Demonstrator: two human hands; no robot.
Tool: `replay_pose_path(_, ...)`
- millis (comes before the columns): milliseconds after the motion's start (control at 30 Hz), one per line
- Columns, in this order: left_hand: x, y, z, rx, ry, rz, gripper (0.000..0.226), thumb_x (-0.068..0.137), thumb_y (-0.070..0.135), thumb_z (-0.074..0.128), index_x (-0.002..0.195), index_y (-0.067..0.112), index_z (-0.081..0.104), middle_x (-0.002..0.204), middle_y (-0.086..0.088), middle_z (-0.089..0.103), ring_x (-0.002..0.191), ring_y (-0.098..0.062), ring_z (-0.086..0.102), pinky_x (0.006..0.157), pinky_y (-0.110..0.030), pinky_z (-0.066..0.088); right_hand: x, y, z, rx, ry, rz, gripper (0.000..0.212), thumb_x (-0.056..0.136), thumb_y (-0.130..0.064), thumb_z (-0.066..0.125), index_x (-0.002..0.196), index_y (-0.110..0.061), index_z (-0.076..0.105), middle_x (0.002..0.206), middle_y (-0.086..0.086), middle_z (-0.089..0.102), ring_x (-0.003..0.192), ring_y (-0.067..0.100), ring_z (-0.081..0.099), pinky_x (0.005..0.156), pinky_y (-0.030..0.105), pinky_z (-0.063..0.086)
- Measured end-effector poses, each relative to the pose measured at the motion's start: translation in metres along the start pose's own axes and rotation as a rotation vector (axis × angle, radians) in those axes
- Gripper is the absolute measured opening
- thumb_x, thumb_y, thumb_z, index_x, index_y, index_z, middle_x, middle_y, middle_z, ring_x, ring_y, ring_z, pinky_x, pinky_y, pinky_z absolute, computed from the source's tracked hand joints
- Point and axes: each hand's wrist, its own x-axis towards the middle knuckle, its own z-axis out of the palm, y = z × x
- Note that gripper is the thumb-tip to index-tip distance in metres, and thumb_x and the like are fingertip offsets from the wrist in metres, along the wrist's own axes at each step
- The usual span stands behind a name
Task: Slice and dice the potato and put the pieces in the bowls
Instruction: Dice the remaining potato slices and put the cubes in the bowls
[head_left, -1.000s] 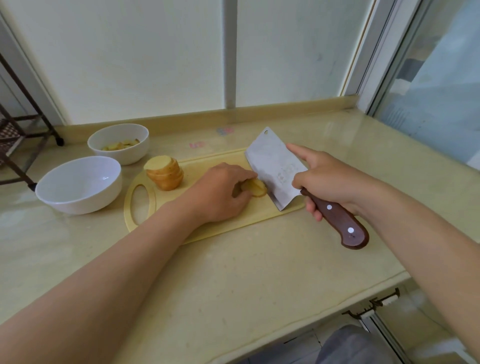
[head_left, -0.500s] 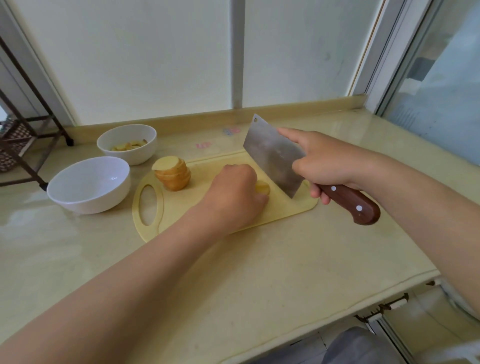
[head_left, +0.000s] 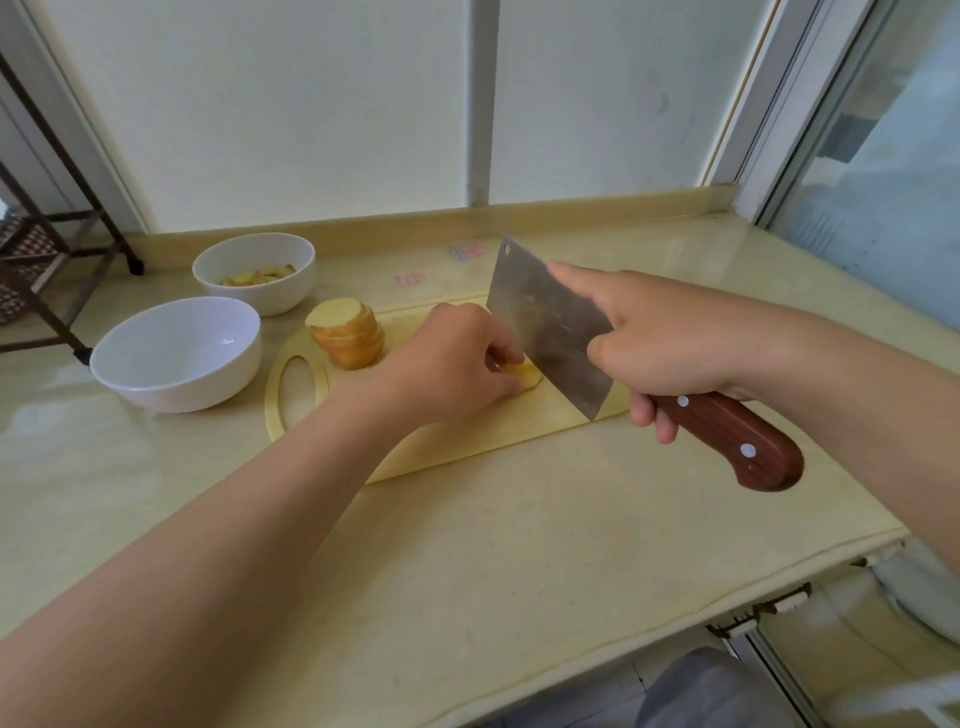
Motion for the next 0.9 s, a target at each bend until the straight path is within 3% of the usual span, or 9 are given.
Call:
replay_pose_path(167,0.001,-0.003,0.004,-0.006,0.030,0.011,0.023,0.079,0.024,0.080,0.100,0.017,0.077,0.089,0.005,0.071,0.083,-0.010,0.064,0.083,-0.027,0.053,0.006,-0.006,0.013,-0.051,-0.014,0.026,0.090,0.098,-0.001,0.034,0.160,-0.056,-0.001,0.067,0.018,0.066,0.037,0.020,0.060,0.042,0.028,0.051)
replay_pose_path(267,0.001,-0.002,0.006,0.002,0.034,0.008,0.026,0.079,0.024,0.080,0.103,0.016,0.077,0.094,0.002,0.073,0.085,-0.011,0.065,0.083,-0.028,0.053,0.030,-0.012,0.025,-0.066,0.040,-0.001,0.091,0.095,-0.003,0.035,0.162,-0.051,-0.005,0.081,0.018,0.070,0.051,0.026,0.067,0.045,0.031,0.054)
replay_pose_path(433,-0.002,-0.001,0.001,-0.037,0.033,-0.022,0.026,0.078,0.023,0.081,0.103,0.016,0.077,0.094,0.004,0.073,0.086,-0.009,0.066,0.086,-0.027,0.053,0.047,-0.016,0.017,0.020,0.072,-0.035,0.091,0.090,-0.001,0.034,0.163,-0.048,0.009,0.101,0.017,0.067,0.055,0.024,0.066,0.047,0.032,0.054)
replay_pose_path(667,0.000,-0.009,-0.003,-0.095,0.049,-0.037,0.018,0.075,0.023,0.083,0.091,0.017,0.077,0.086,0.008,0.070,0.080,-0.004,0.065,0.072,-0.013,0.050,0.012,-0.008,0.010,0.085,0.126,-0.039,0.091,0.096,0.004,0.035,0.163,-0.049,0.007,0.089,0.010,0.060,0.036,0.011,0.059,0.041,0.027,0.049)
replay_pose_path(900,0.001,-0.014,-0.005,-0.168,0.063,-0.087,0.006,0.075,0.014,0.080,0.080,0.018,0.078,0.078,0.008,0.072,0.079,-0.004,0.067,0.076,-0.019,0.055,-0.003,-0.013,0.016,0.051,0.084,-0.039,0.089,0.097,0.004,0.035,0.162,-0.051,0.008,0.070,0.014,0.061,0.030,0.011,0.054,0.037,0.024,0.045)
